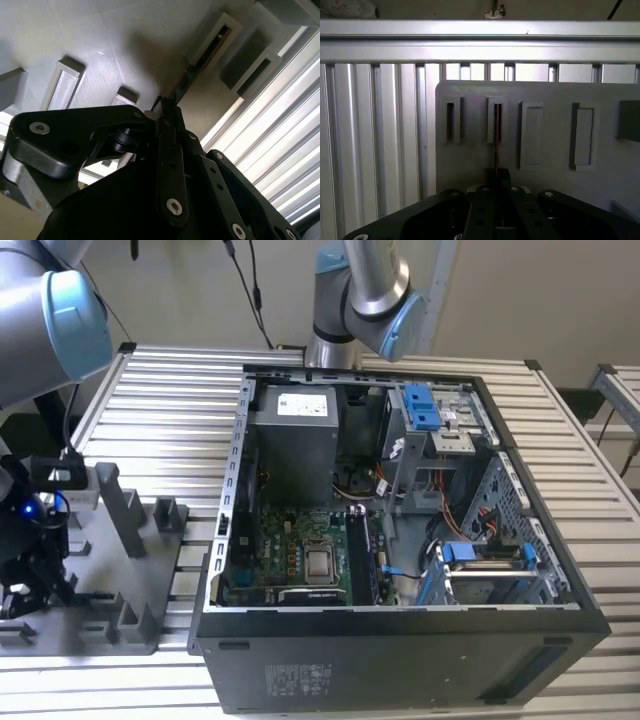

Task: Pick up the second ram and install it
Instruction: 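Pick up the second ram and move it above second insertion slot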

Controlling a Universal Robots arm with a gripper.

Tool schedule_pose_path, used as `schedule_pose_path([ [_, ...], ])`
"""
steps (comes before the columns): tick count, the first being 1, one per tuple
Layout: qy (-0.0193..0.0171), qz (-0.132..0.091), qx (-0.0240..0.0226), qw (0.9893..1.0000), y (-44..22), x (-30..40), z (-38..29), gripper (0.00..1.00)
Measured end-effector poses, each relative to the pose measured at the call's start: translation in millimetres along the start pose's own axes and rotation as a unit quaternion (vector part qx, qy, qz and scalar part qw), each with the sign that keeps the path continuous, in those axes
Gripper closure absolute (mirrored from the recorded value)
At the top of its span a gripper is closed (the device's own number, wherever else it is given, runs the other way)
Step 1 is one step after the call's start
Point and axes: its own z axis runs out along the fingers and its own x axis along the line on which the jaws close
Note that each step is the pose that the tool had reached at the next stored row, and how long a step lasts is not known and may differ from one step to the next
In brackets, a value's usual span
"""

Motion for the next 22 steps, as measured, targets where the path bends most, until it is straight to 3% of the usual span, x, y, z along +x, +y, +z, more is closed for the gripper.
schedule_pose_path([
  [9,0.0001,0.000,-0.0001,1.0000,0.4,-0.3,-20.0,0.86],
  [22,-0.0001,0.000,0.0001,1.0000,0.5,-0.5,-34.0,0.86],
])
